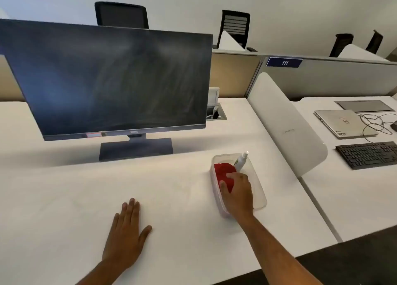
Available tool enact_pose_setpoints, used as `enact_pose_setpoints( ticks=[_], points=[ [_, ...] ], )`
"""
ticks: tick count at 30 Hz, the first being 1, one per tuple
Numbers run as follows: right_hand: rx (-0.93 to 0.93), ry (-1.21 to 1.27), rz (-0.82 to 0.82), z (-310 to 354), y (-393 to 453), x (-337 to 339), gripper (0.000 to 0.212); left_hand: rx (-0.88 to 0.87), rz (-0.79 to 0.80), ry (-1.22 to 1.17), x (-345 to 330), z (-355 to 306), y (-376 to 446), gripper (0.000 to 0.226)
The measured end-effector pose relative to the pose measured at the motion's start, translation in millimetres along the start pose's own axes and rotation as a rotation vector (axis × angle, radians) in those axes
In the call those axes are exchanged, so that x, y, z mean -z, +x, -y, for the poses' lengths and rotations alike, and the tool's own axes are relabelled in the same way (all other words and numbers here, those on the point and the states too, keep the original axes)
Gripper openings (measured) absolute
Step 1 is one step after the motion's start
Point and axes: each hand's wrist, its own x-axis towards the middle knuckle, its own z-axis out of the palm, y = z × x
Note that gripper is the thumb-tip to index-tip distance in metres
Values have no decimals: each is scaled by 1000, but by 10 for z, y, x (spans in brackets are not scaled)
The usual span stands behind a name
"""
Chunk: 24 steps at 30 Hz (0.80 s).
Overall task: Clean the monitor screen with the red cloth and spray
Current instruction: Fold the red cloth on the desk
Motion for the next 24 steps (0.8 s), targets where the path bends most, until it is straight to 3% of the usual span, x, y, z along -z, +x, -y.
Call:
enact_pose_setpoints(
  ticks=[8,13,19,24],
  points=[
    [-191,-175,333,-332,507,40,80,30,-114,60,-144,-95,-38,83],
    [-215,-193,400,-474,624,2,96,31,-153,79,-170,-117,-69,78],
    [-168,-26,341,-500,725,51,60,47,-147,76,-190,-101,-71,77],
    [-158,255,288,-431,687,215,31,89,-154,48,-245,-134,-69,77]
  ],
)
